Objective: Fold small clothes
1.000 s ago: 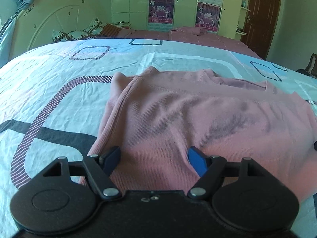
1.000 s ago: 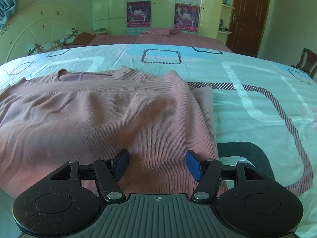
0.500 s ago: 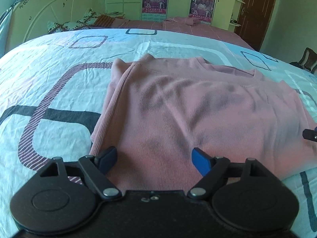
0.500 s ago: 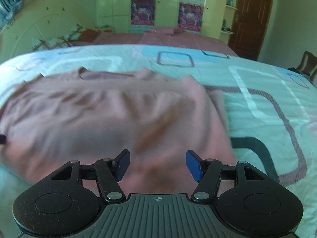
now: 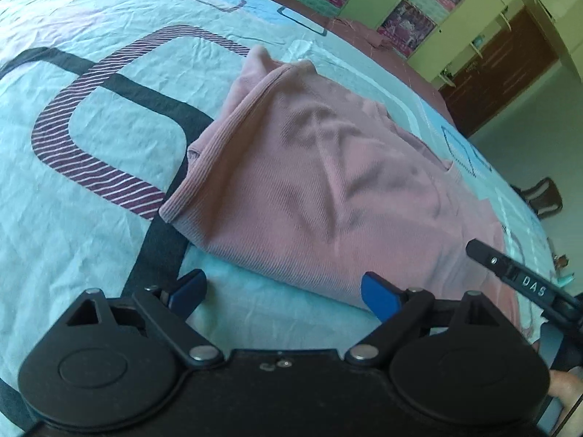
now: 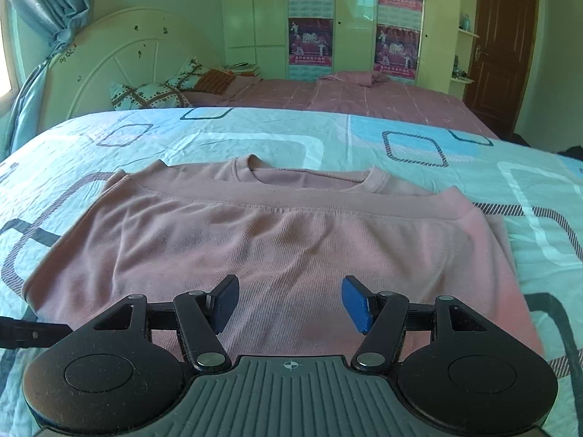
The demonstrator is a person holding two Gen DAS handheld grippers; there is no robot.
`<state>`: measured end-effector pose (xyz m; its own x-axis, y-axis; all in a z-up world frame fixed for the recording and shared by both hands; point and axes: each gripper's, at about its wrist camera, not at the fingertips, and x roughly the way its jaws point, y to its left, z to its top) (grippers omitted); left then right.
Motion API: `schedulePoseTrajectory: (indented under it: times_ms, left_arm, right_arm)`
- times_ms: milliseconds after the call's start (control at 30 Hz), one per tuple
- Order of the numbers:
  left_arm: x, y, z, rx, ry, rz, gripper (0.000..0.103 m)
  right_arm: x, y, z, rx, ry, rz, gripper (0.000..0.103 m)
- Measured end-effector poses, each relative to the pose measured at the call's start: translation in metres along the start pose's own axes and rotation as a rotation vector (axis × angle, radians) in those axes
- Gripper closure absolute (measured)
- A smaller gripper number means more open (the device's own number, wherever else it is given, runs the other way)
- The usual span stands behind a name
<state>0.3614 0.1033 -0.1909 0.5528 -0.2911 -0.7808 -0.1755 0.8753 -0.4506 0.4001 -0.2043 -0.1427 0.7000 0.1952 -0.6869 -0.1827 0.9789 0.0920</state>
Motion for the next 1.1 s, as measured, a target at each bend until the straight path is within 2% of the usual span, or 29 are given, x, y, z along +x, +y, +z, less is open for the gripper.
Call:
schedulePoseTrajectory:
  times_ms: [167, 300, 400, 433, 500, 567, 633, 733, 833, 933, 1000, 1100]
  left_arm:
    - [0.004, 0.012, 0.002, -0.174, -0.066, -0.087, 0.007]
    - [0.017, 0.020, 0.010, -0.279, -0.152, -0.154, 0.010]
    - [0.027, 0.021, 0.016, -0.332, -0.232, -0.162, 0.012]
    - [0.031, 0.019, 0.018, -0.335, -0.252, -0.160, 0.018]
    - [0.037, 0.018, 0.020, -0.339, -0.290, -0.151, 0.045]
    - [0.046, 0.025, 0.020, -0.390, -0.303, -0.143, 0.081]
    - [0.048, 0.032, 0.019, -0.427, -0.310, -0.144, 0.086]
    - [0.042, 0.026, 0.019, -0.400, -0.329, -0.130, 0.089]
    - [0.031, 0.013, 0.022, -0.352, -0.364, -0.129, 0.089]
    - [0.016, -0.010, 0.029, -0.255, -0.404, -0.126, 0.091]
    - [0.008, -0.032, 0.034, -0.166, -0.422, -0.138, 0.091]
    - [0.003, -0.073, 0.041, -0.031, -0.428, -0.171, 0.091]
  right_arm:
    - [0.011, 0.000, -0.001, 0.037, 0.017, -0.015, 0.041]
    - [0.022, -0.001, 0.006, 0.027, 0.012, -0.015, 0.041]
    - [0.036, -0.002, 0.013, 0.027, 0.008, -0.003, 0.041]
    - [0.042, 0.000, 0.012, 0.015, 0.011, -0.004, 0.041]
    - [0.056, 0.002, 0.007, -0.021, 0.025, -0.018, 0.041]
    - [0.067, 0.004, -0.001, -0.061, 0.026, -0.026, 0.041]
    - [0.068, 0.008, -0.005, -0.107, 0.009, -0.038, 0.041]
    - [0.060, 0.003, -0.005, -0.070, -0.032, -0.039, 0.041]
    - [0.069, 0.006, -0.016, -0.148, -0.035, -0.063, 0.041]
    - [0.070, 0.000, -0.007, -0.126, -0.011, -0.026, 0.041]
    - [0.063, -0.011, -0.002, -0.063, -0.022, 0.018, 0.041]
    - [0.048, -0.031, 0.002, 0.018, -0.043, 0.041, 0.041]
